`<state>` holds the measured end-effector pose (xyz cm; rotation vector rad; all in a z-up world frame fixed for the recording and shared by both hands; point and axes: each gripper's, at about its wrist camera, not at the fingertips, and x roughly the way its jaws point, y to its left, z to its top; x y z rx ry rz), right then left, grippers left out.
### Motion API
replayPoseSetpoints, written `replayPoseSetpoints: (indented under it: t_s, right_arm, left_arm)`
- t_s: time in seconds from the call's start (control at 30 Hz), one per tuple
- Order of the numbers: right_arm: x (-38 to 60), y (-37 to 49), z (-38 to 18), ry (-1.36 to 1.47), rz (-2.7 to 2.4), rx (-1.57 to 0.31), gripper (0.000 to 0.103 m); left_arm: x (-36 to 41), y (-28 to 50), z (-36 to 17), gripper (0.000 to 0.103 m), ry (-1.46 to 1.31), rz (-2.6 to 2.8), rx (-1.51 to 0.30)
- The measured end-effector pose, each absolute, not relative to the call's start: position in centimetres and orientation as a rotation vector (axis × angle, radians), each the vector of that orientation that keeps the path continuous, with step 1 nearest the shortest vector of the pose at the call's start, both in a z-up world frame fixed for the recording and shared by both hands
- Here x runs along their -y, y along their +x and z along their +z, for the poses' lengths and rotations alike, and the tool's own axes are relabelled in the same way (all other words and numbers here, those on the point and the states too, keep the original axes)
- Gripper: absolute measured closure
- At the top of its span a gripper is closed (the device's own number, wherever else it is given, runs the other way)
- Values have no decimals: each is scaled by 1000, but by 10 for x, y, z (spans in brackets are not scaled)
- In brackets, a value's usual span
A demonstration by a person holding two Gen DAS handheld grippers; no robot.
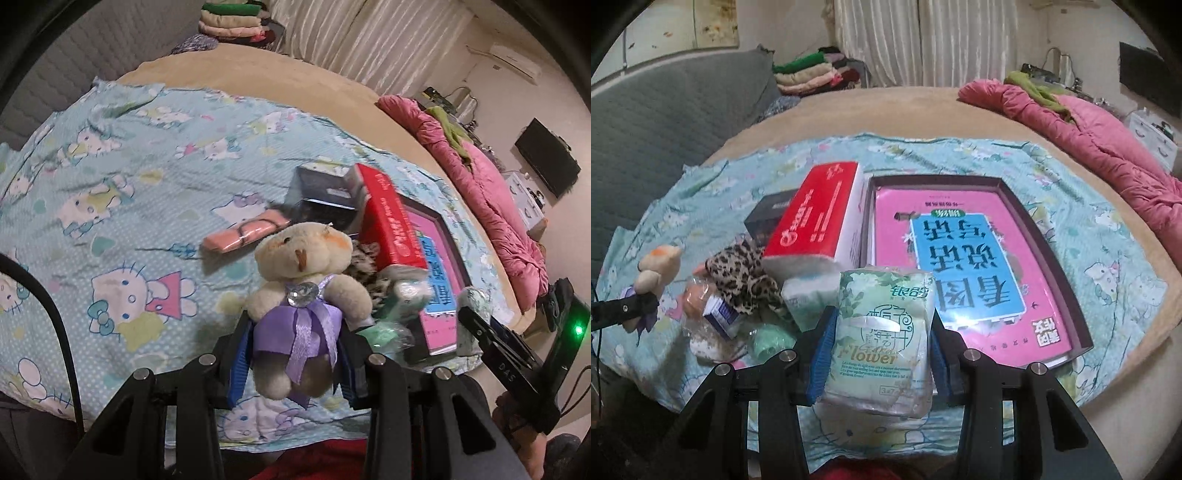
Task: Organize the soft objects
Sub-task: 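Carry the bear with left tool to the book tray while right carries tissues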
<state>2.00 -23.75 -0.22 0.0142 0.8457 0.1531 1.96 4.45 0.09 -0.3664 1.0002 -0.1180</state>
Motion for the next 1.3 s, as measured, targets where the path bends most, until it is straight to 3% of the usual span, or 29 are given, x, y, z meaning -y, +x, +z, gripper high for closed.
replayPoseSetpoints:
  t_s: [0.67, 1.3]
  right_arm:
    - [333, 28, 20, 182, -17, -688, 56]
    - [377, 45, -9, 282, -43, -725, 56]
  left_arm:
    - [95, 60, 42, 63, -191, -325, -995]
    - [208, 101, -11, 63, 12, -401, -1132]
